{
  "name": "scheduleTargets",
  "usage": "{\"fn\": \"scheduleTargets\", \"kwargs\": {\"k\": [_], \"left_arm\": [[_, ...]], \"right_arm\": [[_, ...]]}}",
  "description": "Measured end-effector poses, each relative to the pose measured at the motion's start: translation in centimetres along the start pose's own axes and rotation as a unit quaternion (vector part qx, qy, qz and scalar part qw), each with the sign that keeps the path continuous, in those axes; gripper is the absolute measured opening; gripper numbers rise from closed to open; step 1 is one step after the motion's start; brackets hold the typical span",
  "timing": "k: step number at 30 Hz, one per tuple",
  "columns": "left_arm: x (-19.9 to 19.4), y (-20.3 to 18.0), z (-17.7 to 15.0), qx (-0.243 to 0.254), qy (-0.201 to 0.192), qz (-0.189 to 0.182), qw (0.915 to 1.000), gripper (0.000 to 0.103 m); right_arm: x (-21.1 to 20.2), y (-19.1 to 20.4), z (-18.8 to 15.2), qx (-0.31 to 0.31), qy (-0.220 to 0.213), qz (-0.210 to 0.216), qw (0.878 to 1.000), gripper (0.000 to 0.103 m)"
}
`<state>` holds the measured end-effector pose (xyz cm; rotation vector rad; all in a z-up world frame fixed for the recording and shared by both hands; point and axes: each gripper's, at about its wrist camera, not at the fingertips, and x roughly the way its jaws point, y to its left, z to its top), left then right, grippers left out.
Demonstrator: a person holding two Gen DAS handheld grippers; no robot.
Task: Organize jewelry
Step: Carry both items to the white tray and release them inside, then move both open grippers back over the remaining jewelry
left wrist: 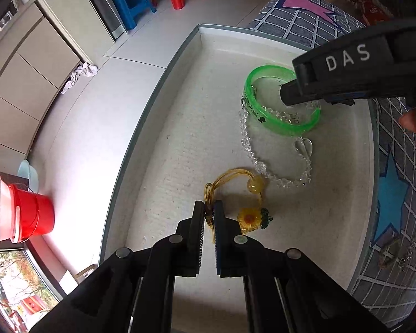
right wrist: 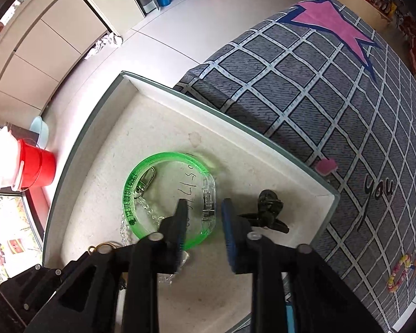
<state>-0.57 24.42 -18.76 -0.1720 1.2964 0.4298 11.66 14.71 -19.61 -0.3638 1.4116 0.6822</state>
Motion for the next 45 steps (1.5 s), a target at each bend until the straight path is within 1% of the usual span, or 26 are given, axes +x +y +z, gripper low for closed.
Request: {"fn": "scheduleTargets", "kwargs": {"k": [1,4,5,6,7,8,12,15,16,17,18,19,22,24,25,27,30,33,36,38,40,41,42,45], "left_arm": [[-0.2,-0.2,0.0,0.000,0.000,-0.001,1.0000,0.013],[-0.7,-0.5,-0.3,0.005,-0.001,0.001,1.0000,0.013],[-0.9,-0.7,-0.3,0.007,-0.002,0.001,1.0000,0.017],[-1.1,-0.8,-0.3,0.007,-0.003,0.001,1.0000,0.055],[-1.3,-0.8,-0.3,0.005,-0.003,0.001,1.0000,0.088],[-1.8,-0.8,-0.4,-0.001,-0.016,0.009,0.9998,0.103],[-2.8,-1.2,-0.1,0.000,-0.030,0.005,0.9995,0.103],[-4.3,-1.8,-0.1,0.006,-0.052,0.033,0.9981,0.103],[-4.8,-2.0,-0.1,0.007,-0.059,0.047,0.9971,0.103],[-5.3,-2.2,-0.1,0.007,-0.067,0.061,0.9959,0.103],[-5.8,-2.2,0.0,0.005,-0.073,0.069,0.9949,0.103],[-6.0,-2.0,0.1,0.003,-0.075,0.070,0.9947,0.103],[-6.1,-2.2,0.4,0.002,-0.050,0.058,0.9970,0.103],[-6.1,-3.0,0.2,0.022,-0.042,0.055,0.9974,0.103],[-6.4,-3.6,0.1,0.033,-0.044,0.052,0.9971,0.103],[-7.3,-4.6,-0.2,0.048,-0.052,0.049,0.9963,0.103],[-8.8,-6.1,-0.2,0.066,-0.067,0.035,0.9950,0.103],[-10.3,-7.6,0.0,0.085,-0.083,0.013,0.9929,0.103],[-11.4,-9.5,0.2,0.109,-0.097,-0.023,0.9890,0.103],[-11.8,-10.7,0.5,0.119,-0.096,-0.048,0.9871,0.103],[-11.9,-12.2,0.8,0.126,-0.089,-0.047,0.9869,0.103],[-11.8,-12.9,1.0,0.128,-0.084,-0.045,0.9871,0.103],[-11.7,-13.6,1.2,0.130,-0.077,-0.044,0.9876,0.103],[-11.3,-15.6,1.4,0.134,-0.063,-0.044,0.9880,0.103]], "right_arm": [[-0.5,-0.2,0.1,0.005,-0.006,0.009,1.000,0.056],[-2.5,-0.8,0.1,0.019,-0.024,0.033,0.999,0.057],[-3.4,-1.0,0.0,0.022,-0.032,0.037,0.999,0.057],[-4.4,-1.2,-0.3,0.026,-0.042,0.040,0.998,0.057],[-5.2,-1.4,-0.5,0.030,-0.049,0.044,0.997,0.057],[-6.0,-1.7,-0.9,0.035,-0.055,0.049,0.997,0.057],[-8.2,-3.0,-2.7,0.050,-0.065,0.049,0.995,0.058],[-8.8,-4.1,-4.8,0.070,-0.061,0.046,0.995,0.058],[-9.1,-4.7,-5.5,0.077,-0.060,0.043,0.994,0.061],[-9.2,-5.0,-6.2,0.083,-0.059,0.040,0.994,0.066],[-9.4,-5.5,-6.8,0.087,-0.059,0.037,0.994,0.069],[-9.7,-5.9,-7.5,0.090,-0.059,0.033,0.994,0.070],[-10.7,-7.3,-9.6,0.098,-0.058,0.018,0.993,0.070],[-11.3,-8.4,-10.9,0.108,-0.055,0.014,0.993,0.082],[-11.7,-9.0,-11.6,0.118,-0.055,0.014,0.991,0.085],[-12.1,-10.2,-12.9,0.134,-0.053,0.011,0.990,0.085],[-13.0,-12.3,-15.0,0.163,-0.057,0.006,0.985,0.085],[-13.7,-14.5,-17.1,0.199,-0.063,0.002,0.978,0.085],[-14.5,-16.9,-19.5,0.241,-0.072,-0.002,0.968,0.085],[-14.9,-18.3,-20.8,0.266,-0.080,-0.007,0.961,0.085],[-15.4,-19.6,-22.3,0.289,-0.087,-0.012,0.953,0.088],[-15.6,-20.3,-22.9,0.300,-0.089,-0.014,0.950,0.100],[-15.8,-20.9,-23.6,0.309,-0.093,-0.017,0.946,0.103],[-16.1,-22.6,-25.7,0.335,-0.097,-0.011,0.937,0.103]]}}
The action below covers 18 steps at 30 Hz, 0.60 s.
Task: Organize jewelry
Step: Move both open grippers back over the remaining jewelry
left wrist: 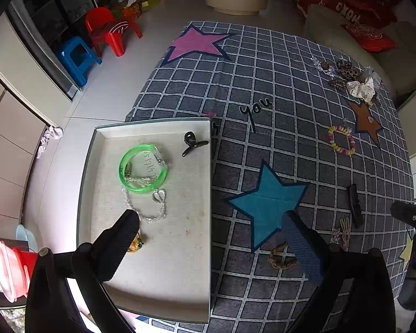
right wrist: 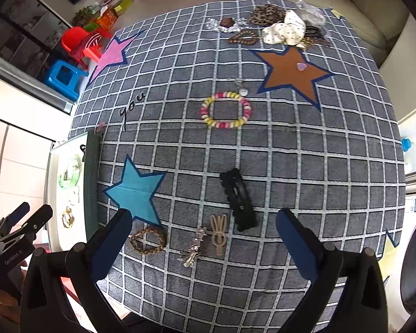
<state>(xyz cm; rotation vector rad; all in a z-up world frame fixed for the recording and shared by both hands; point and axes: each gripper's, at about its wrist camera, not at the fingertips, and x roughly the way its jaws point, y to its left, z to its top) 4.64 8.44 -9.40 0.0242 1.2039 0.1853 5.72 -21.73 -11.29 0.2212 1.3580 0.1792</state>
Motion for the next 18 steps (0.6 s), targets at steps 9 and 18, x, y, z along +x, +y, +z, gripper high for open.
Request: {"fn": "scheduleTargets", "kwargs": {"k": [9,18], "left_arm": [[2.4,-4.7,1.2,0.045,0.031,0.009,0.9985,0.103],[6.7,-9.5,2.5,0.084,0.072,-0.018,0.9937,0.103]], "right_arm": [[0.1,-5.8,-1.9,0.051,0.029,-0.011,0.998,0.103],[2.4,-8.1,-2.7,0.058,0.063,-0.029,0.996,0.103]]}}
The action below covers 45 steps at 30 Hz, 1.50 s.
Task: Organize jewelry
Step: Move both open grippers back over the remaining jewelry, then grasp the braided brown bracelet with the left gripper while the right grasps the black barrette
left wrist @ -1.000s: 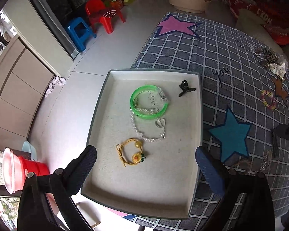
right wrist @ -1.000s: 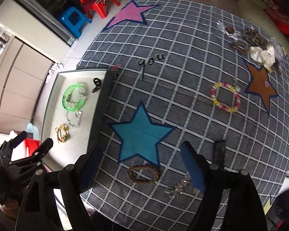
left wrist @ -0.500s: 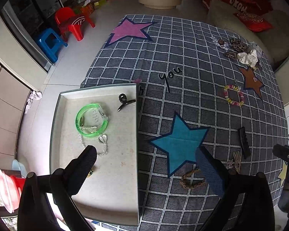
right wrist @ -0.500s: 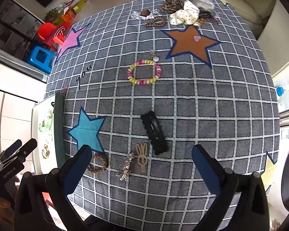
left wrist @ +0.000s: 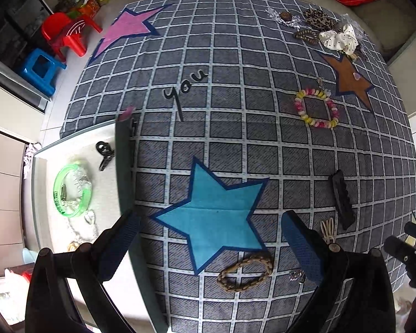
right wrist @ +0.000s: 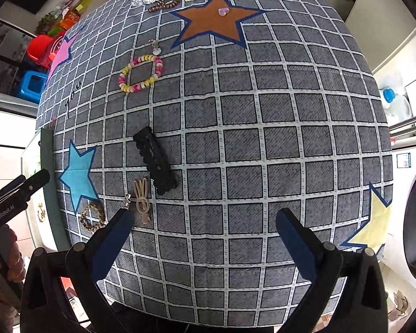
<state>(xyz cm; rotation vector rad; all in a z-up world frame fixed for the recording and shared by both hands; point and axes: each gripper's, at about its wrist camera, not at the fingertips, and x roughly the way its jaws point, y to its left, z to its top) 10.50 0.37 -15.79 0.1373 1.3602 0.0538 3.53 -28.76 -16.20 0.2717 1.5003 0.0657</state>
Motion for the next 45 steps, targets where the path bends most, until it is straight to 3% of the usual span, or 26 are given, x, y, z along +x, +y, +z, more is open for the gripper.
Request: {"fn": "scheduleTargets", "kwargs": {"k": [3,7,14,21,23,27,29,34,37,40,41,42,44,45], "left_arm": [[0.9,-1.0,1.3,-0.003,0.001,-0.017,0.9999,0.103],[1.7,-1.1,1.4,-0.005,0.007,-0.011,0.9999,0.103],[1.5,-0.4,-3.4,0.012,0.017,0.001,0.9998,0.103],[2.0,-1.6,-7.5,0.064,0.019,-0.007,0.9977,0.103],[2.8,-2.3,-8.1,0.084,0.023,-0.003,0.9962,0.094],[4.0,-2.7,-9.1,0.093,0.030,-0.006,0.9952,0.093],[4.4,-2.8,-9.4,0.094,0.033,-0.014,0.9949,0.080],[4.7,-2.6,-9.8,0.100,0.033,-0.036,0.9938,0.070],[4.5,-3.1,-9.7,0.117,0.029,-0.041,0.9919,0.057],[3.9,-4.3,-8.9,0.124,0.029,-0.048,0.9906,0.034],[3.9,-4.6,-8.7,0.125,0.031,-0.053,0.9903,0.020],[3.8,-4.9,-8.2,0.123,0.034,-0.059,0.9901,0.019],[3.8,-5.2,-7.8,0.114,0.039,-0.069,0.9903,0.019],[3.7,-5.1,-7.4,0.109,0.041,-0.073,0.9905,0.019]], "right_arm": [[0.8,0.6,0.3,-0.015,0.003,-0.005,1.000,0.103],[1.6,2.0,0.8,-0.044,0.002,-0.006,0.999,0.103],[3.1,3.9,2.0,-0.081,0.001,-0.008,0.997,0.103],[4.8,5.5,2.9,-0.111,0.006,-0.021,0.994,0.102],[5.2,5.9,3.1,-0.119,0.007,-0.026,0.992,0.101],[6.2,7.1,3.1,-0.135,0.011,-0.037,0.990,0.098],[6.9,8.0,2.9,-0.144,0.013,-0.044,0.989,0.095],[8.0,10.0,1.6,-0.160,0.005,-0.078,0.984,0.091],[8.0,10.4,1.1,-0.168,-0.004,-0.097,0.981,0.079],[8.0,10.5,0.6,-0.173,-0.006,-0.097,0.980,0.067],[7.9,10.5,0.7,-0.175,-0.006,-0.098,0.980,0.060],[7.7,10.4,0.8,-0.178,-0.007,-0.097,0.979,0.055],[7.4,10.9,1.1,-0.185,-0.007,-0.097,0.978,0.031],[7.4,10.9,1.1,-0.186,-0.006,-0.099,0.977,0.031]]}}
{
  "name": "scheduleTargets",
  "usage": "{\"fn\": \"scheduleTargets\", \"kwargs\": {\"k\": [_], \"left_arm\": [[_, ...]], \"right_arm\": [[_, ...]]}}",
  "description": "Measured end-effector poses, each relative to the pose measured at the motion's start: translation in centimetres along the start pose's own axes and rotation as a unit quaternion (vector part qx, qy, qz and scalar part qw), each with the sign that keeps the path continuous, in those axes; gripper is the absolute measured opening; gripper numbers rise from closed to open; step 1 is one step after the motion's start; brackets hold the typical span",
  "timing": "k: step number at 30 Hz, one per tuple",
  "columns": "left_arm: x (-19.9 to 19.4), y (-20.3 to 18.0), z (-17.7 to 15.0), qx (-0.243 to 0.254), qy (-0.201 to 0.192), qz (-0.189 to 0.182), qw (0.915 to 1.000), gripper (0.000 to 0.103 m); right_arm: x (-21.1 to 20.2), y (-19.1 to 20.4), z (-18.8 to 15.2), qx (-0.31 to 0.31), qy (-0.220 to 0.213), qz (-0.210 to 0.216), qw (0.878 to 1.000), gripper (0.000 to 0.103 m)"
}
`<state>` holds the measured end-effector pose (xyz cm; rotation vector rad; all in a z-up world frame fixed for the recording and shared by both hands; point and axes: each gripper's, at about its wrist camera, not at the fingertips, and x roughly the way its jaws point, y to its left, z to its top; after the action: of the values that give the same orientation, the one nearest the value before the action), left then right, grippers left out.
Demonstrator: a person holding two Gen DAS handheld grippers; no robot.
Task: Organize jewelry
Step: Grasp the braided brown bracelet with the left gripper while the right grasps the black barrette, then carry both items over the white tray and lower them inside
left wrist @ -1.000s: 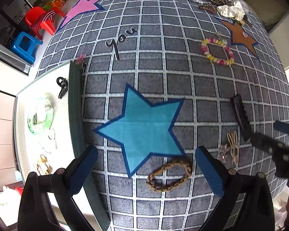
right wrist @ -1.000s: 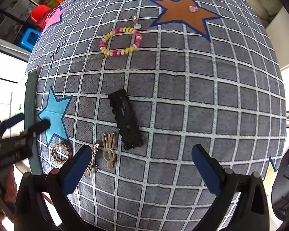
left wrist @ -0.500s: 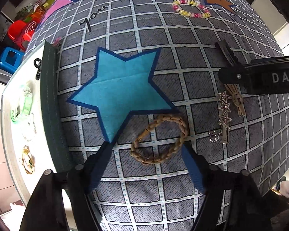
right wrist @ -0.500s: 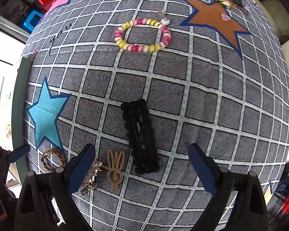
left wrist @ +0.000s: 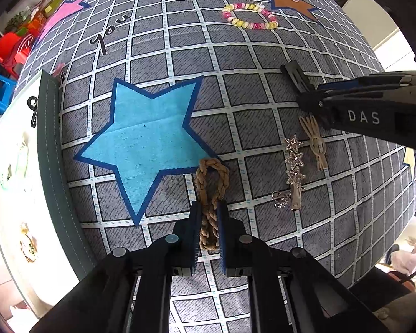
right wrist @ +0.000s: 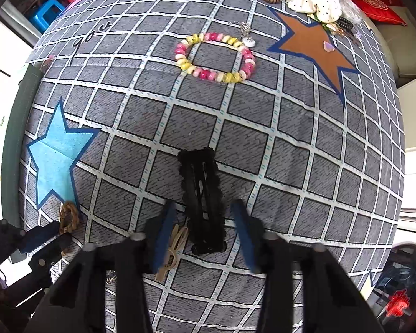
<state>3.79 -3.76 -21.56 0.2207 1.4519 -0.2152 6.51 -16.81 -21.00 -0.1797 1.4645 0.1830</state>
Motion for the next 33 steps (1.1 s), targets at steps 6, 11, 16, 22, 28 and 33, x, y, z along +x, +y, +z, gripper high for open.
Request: {"fn": "scheduleTargets", "kwargs": {"k": [6,11,16,22,28,33], "left_arm": [[-2.5,2.5,-0.2,-0.020,-0.011,-0.020,0.9995,0.019],[-5.1,2.3,-0.4,-0.021,-0.029,-0.027,0.9990,0.019],[-6.1,2.6,-0.8,-0.032,-0.049,-0.029,0.9979,0.019],[-7.8,3.2,-1.8,-0.043,-0.071,-0.027,0.9961,0.019],[-8.9,4.7,-2.5,-0.060,-0.087,-0.023,0.9941,0.019],[-10.0,6.6,-3.9,-0.081,-0.100,-0.017,0.9916,0.019]], "right_arm": [[-0.8,-0.9,1.2,0.033,-0.002,0.027,0.999,0.031],[-2.0,-2.0,0.7,0.062,-0.002,0.056,0.997,0.031],[-2.7,-4.2,0.3,0.091,0.001,0.078,0.993,0.031],[-3.6,-6.0,-1.9,0.108,-0.005,0.089,0.990,0.031],[-5.9,-5.9,-3.2,0.097,-0.017,0.097,0.990,0.031],[-7.2,-3.4,-2.7,0.074,-0.026,0.108,0.991,0.031]]}}
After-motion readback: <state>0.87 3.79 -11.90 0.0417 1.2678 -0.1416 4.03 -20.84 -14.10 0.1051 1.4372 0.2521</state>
